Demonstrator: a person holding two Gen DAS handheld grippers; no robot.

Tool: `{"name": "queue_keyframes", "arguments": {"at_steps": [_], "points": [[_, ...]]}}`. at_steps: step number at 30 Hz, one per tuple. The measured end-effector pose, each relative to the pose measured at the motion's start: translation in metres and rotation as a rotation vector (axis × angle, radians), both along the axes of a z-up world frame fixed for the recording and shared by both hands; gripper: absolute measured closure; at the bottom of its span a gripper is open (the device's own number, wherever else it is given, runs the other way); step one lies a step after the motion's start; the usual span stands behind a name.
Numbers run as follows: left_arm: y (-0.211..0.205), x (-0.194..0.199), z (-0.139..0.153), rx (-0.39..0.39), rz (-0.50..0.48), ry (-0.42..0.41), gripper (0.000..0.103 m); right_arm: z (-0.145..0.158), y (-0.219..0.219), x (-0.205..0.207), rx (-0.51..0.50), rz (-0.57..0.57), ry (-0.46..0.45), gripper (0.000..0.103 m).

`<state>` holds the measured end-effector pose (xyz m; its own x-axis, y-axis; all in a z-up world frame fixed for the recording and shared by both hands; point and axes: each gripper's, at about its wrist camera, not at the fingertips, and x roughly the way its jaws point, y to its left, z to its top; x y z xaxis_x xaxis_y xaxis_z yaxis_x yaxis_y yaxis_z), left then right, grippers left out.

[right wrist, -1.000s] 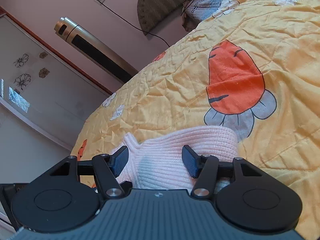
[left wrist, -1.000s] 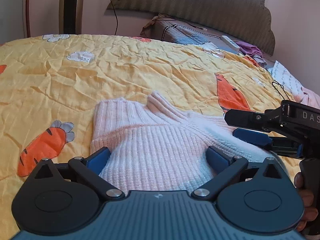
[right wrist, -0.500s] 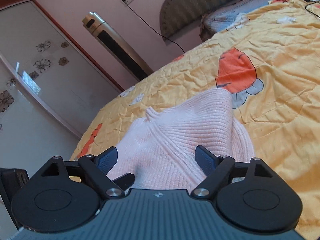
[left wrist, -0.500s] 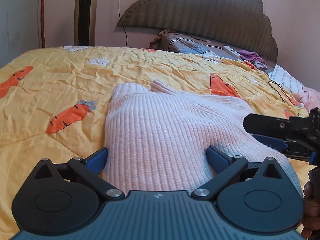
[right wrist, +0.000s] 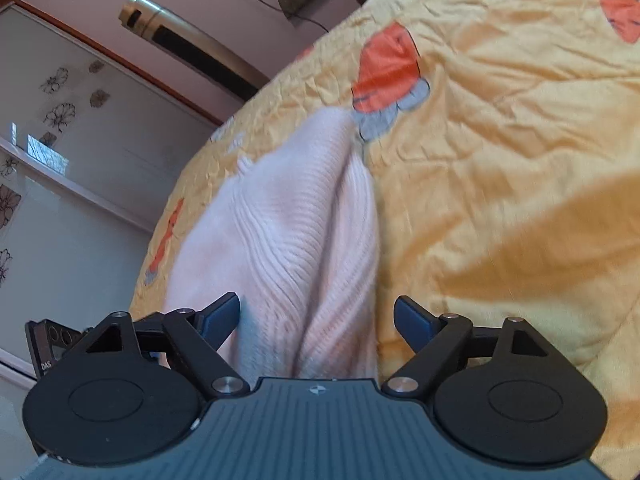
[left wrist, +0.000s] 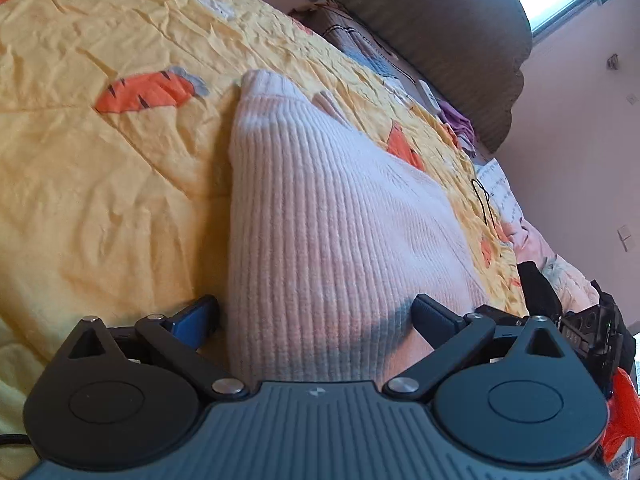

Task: Fold small clothes
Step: 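Lower both tools and pinch the cardigan's folded edge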

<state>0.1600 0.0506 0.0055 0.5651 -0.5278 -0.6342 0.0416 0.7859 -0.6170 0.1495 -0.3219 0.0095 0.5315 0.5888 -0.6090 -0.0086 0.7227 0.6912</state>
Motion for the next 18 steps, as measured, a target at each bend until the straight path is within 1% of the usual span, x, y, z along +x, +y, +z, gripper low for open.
{"name": "queue_keyframes", "arguments": {"at_steps": [1,2,4,5,6,7,9,10,11,12,14,16,18], "points": [[-0.005,0.002,0.000,0.012,-0.006,-0.009,0.000,-0.004,0.001,-0.003,0.016,0.003,-0.008,0.018],[-0.009,0.005,0.000,0.014,-0.010,-0.011,0.000,-0.007,0.001,-0.004,0.053,0.005,-0.011,0.018],[-0.018,0.012,0.001,0.026,-0.002,-0.002,0.000,-0.014,0.006,0.001,0.131,0.025,0.009,0.017],[-0.021,0.013,0.001,0.036,0.002,-0.005,0.000,-0.017,0.010,0.004,0.146,0.039,0.009,0.014],[-0.024,0.014,0.002,0.050,0.007,-0.009,0.000,-0.017,0.016,0.006,0.152,0.052,-0.010,0.012],[-0.025,0.013,0.003,0.069,0.015,-0.011,0.001,-0.016,0.022,0.008,0.152,0.055,-0.017,0.013],[-0.028,0.009,0.009,0.128,0.014,-0.030,0.015,-0.015,0.032,0.012,0.128,0.054,-0.028,0.015],[-0.029,0.007,0.013,0.142,0.015,-0.042,0.020,-0.012,0.038,0.012,0.083,0.073,-0.047,0.024],[-0.028,0.006,0.017,0.152,0.015,-0.051,0.030,-0.009,0.045,0.010,0.023,0.093,-0.062,0.035],[-0.028,0.004,0.022,0.167,0.014,-0.057,0.036,-0.006,0.047,0.008,0.010,0.101,-0.069,0.035],[-0.031,0.003,0.027,0.194,0.009,-0.057,0.038,-0.004,0.046,0.004,0.012,0.104,-0.081,0.041],[-0.032,0.001,0.030,0.215,0.010,-0.059,0.040,-0.003,0.046,0.002,0.018,0.096,-0.080,0.041],[-0.031,-0.002,0.032,0.220,0.015,-0.058,0.042,-0.001,0.047,-0.003,0.009,0.089,-0.085,0.041]]}}
